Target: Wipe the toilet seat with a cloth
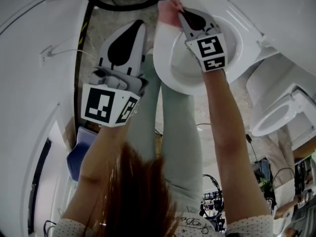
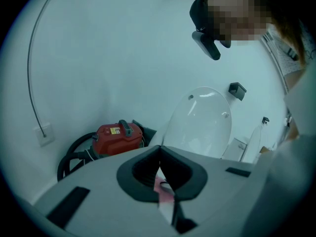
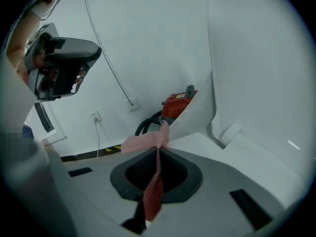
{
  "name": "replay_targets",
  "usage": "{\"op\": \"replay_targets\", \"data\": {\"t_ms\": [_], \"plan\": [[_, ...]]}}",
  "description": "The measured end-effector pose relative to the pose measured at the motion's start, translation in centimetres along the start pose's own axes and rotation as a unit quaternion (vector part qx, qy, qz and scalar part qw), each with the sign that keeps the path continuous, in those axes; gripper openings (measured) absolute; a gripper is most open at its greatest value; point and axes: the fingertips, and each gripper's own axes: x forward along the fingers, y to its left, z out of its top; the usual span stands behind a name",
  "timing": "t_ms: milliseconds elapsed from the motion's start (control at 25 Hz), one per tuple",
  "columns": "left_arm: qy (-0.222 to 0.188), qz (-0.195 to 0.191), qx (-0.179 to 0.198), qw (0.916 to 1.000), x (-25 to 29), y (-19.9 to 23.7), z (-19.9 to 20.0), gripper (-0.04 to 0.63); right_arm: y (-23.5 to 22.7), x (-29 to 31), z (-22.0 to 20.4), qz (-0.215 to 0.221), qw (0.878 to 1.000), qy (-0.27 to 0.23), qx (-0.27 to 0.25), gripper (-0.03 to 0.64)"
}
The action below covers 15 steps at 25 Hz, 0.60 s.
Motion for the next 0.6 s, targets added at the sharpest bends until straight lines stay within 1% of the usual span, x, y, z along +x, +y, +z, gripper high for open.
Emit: {"op": "replay_targets", "data": {"t_ms": [600], "plan": [[0.003, -0.003, 0.003, 1.0000, 0.4, -0.8, -0.3, -0.005, -2.6, -1.1, -0.1, -0.025, 1.000, -0.009, 0.005, 0.023]]}}
